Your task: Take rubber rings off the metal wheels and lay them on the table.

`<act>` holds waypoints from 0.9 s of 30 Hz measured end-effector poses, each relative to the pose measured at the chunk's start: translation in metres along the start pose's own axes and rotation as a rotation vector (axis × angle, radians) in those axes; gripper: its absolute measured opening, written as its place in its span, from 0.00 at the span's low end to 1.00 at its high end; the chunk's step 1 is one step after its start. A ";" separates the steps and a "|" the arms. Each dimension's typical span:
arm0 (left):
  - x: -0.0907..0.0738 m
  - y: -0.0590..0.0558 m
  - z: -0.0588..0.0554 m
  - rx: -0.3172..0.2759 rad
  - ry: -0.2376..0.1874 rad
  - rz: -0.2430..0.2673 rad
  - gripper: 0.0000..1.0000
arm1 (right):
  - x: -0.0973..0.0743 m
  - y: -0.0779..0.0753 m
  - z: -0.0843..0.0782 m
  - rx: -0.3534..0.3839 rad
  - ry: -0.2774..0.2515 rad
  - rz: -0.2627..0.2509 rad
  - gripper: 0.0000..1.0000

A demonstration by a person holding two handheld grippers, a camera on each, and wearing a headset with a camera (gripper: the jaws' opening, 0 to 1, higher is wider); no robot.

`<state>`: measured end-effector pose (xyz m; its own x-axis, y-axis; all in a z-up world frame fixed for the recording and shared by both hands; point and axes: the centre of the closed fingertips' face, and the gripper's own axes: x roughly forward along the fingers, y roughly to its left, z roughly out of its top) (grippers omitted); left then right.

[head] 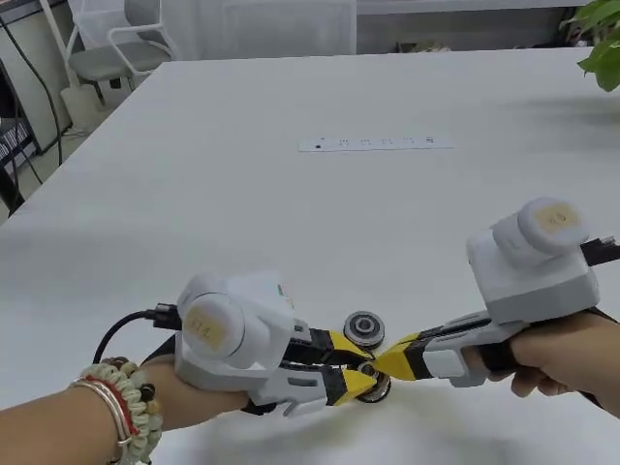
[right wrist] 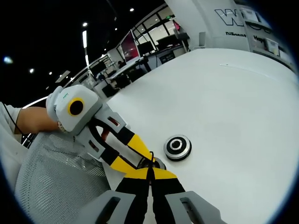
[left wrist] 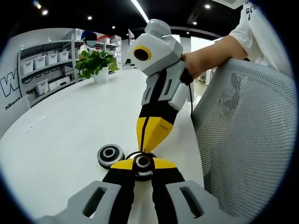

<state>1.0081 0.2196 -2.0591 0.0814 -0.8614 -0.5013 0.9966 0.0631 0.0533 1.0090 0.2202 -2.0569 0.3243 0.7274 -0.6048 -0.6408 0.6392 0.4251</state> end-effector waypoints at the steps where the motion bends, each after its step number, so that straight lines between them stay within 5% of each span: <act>1: 0.000 0.000 0.000 0.003 0.006 0.001 0.08 | 0.001 -0.001 -0.001 0.004 0.003 -0.003 0.00; 7: 0.000 -0.001 0.001 0.031 0.055 -0.003 0.08 | 0.001 -0.002 -0.002 0.010 0.010 -0.011 0.00; 14: -0.006 0.000 0.010 0.026 0.053 -0.014 0.17 | 0.000 -0.002 -0.001 0.013 0.002 -0.017 0.00; 23: -0.022 -0.006 0.036 0.044 0.022 -0.043 0.42 | -0.002 -0.003 0.002 0.033 -0.015 -0.015 0.00; 27: -0.029 -0.010 0.040 0.076 0.047 -0.057 0.46 | -0.003 -0.005 0.002 0.025 -0.010 -0.020 0.00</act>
<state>0.9956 0.2242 -2.0103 0.0273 -0.8377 -0.5455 0.9958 -0.0251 0.0884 1.0122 0.2155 -2.0561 0.3442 0.7165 -0.6068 -0.6165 0.6599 0.4295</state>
